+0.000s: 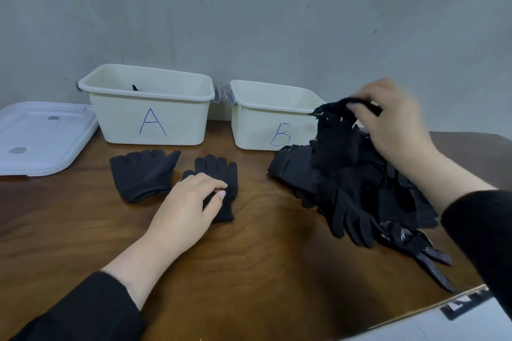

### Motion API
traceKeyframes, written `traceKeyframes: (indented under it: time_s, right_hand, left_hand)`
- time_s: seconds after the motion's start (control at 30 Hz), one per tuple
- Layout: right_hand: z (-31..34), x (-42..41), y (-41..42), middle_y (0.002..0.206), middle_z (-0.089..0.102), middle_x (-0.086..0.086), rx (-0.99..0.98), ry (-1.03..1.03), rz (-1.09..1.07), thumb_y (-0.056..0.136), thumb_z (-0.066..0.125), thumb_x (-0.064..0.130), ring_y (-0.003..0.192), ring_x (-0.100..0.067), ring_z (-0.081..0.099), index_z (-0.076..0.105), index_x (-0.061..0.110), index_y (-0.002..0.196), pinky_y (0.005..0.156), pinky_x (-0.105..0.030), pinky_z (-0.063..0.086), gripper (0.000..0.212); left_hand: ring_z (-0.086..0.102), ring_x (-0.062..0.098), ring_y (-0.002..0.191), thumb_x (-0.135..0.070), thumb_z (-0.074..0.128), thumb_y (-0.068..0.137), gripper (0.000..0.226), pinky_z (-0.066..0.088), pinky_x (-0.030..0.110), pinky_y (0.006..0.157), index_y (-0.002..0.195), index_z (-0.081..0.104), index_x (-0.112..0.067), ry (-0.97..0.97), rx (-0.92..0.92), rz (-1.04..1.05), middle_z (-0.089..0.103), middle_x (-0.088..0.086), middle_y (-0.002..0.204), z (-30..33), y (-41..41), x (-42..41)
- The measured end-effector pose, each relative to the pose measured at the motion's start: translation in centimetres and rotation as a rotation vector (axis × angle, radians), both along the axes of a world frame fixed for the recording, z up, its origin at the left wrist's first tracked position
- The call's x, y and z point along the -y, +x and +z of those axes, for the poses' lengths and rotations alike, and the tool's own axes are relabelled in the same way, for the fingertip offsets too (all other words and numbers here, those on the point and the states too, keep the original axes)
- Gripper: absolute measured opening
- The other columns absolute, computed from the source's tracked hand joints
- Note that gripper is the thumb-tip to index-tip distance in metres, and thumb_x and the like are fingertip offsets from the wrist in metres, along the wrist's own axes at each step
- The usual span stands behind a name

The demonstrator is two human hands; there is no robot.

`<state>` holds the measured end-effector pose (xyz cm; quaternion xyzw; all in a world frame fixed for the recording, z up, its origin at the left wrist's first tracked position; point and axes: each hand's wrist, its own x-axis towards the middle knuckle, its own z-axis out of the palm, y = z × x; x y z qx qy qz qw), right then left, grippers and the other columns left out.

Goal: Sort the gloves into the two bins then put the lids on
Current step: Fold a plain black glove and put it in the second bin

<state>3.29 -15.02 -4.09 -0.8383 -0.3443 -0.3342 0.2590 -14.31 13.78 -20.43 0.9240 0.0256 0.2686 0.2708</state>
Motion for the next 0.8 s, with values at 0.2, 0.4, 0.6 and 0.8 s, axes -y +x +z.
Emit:
traceKeyframes:
  time_s: [0.2,0.4,0.6,0.8]
  right_hand:
    - [-11.0,0.2,-1.1,0.109,0.059,0.016,-0.259,-0.770,-0.033,0.092,0.067,0.044,0.107,-0.015,0.056,0.072,0.032,0.101,0.084,-0.034,0.039,0.015]
    - [-7.9,-0.1,-1.4,0.105,0.069,0.015,-0.460,-0.680,-0.104,0.098,0.063,0.036,0.098,-0.011,0.063,0.074,0.032,0.103,0.090,-0.034,0.050,0.013]
    - [-4.7,-1.5,-1.2,0.095,0.073,-0.002,-0.225,-0.353,-0.162,0.098,0.059,0.029,0.090,-0.029,0.066,0.071,0.022,0.103,0.080,-0.039,0.053,0.015]
    - [2.5,-3.7,-2.2,0.074,0.060,0.005,-0.230,0.138,-0.002,0.099,0.057,0.019,0.064,-0.016,0.055,0.060,0.025,0.108,0.063,-0.031,0.042,0.012]
  left_hand:
    - [0.052,0.003,0.109,-0.032,0.050,0.101,0.026,0.042,0.028,0.098,0.120,0.067,-0.026,-0.013,-0.008,-0.013,0.060,-0.017,0.112,0.0,-0.2,0.0]
    - [0.051,0.001,0.109,-0.033,0.049,0.101,0.026,0.039,0.019,0.095,0.120,0.066,-0.027,-0.038,-0.012,0.025,0.060,-0.018,0.113,-0.1,0.0,-0.4]
    - [0.052,0.000,0.104,-0.031,0.051,0.101,0.025,0.034,0.012,0.087,0.119,0.067,-0.025,-0.111,0.019,0.067,0.060,-0.018,0.109,0.0,0.1,-0.8]
    - [0.053,-0.005,0.096,-0.030,0.051,0.101,0.023,0.041,0.011,0.084,0.117,0.067,-0.027,-0.218,0.066,0.130,0.061,-0.019,0.104,0.4,0.0,-1.2]
